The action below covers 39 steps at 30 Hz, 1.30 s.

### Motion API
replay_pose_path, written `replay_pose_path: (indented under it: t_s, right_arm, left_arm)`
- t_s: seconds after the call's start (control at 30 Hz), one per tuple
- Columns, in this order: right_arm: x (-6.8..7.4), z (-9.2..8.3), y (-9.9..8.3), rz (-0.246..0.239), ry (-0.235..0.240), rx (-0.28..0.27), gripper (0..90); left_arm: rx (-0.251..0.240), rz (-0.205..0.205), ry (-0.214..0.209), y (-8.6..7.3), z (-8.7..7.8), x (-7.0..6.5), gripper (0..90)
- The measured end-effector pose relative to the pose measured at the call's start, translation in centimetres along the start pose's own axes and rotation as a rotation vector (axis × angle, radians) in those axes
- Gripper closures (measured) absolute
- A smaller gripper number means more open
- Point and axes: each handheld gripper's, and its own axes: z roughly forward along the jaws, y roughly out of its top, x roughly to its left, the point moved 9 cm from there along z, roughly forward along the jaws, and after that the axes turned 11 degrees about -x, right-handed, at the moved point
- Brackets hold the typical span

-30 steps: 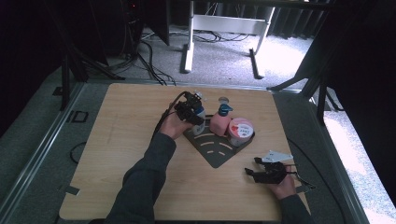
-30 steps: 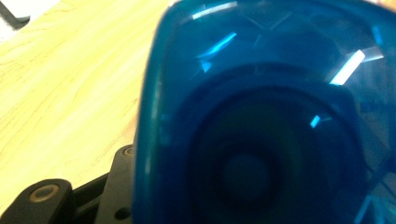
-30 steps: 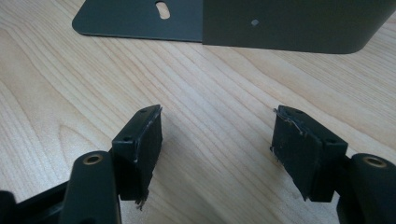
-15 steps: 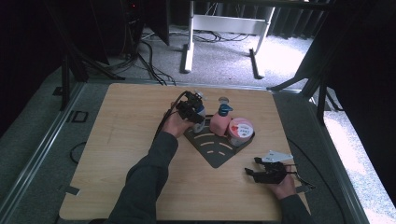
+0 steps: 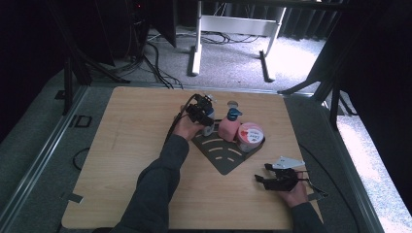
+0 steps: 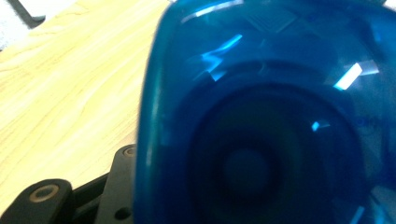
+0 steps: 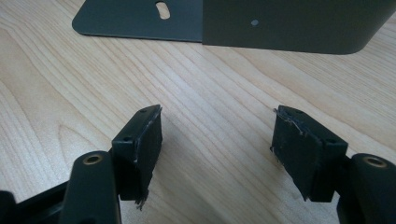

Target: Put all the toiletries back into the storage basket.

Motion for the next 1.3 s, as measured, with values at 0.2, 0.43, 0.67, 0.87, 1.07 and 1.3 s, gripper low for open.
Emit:
replay_pose_path:
  t_s: [0.2,0.43,0.67,0.87,1.07,1.3]
  right_arm:
    - [0.0,0.0,0.0,0.0,0.0,0.0,32.8]
    - [0.0,0.0,0.0,0.001,0.0,0.0,32.8]
    - [0.0,0.0,0.0,0.0,0.001,0.0,32.7]
    - [0.0,0.0,0.0,-0.001,0.001,0.001,32.7]
    - [0.0,0.0,0.0,-0.001,0.001,0.001,32.7]
    - [0.0,0.0,0.0,0.0,0.001,0.001,32.7]
  left_arm:
    - [0.006,-0.009,-0.007,0.1,0.8,0.0,55.0]
    - [0.017,-0.006,-0.009,0.8,1.3,-0.1,54.9]
    - [0.013,-0.02,-0.012,1.0,1.7,-0.1,54.9]
    - [0.012,-0.031,-0.007,1.0,2.1,0.0,54.9]
    - [0.001,-0.045,-0.017,1.2,2.3,0.0,54.9]
    - [-0.004,-0.058,-0.024,1.5,2.6,-0.2,54.9]
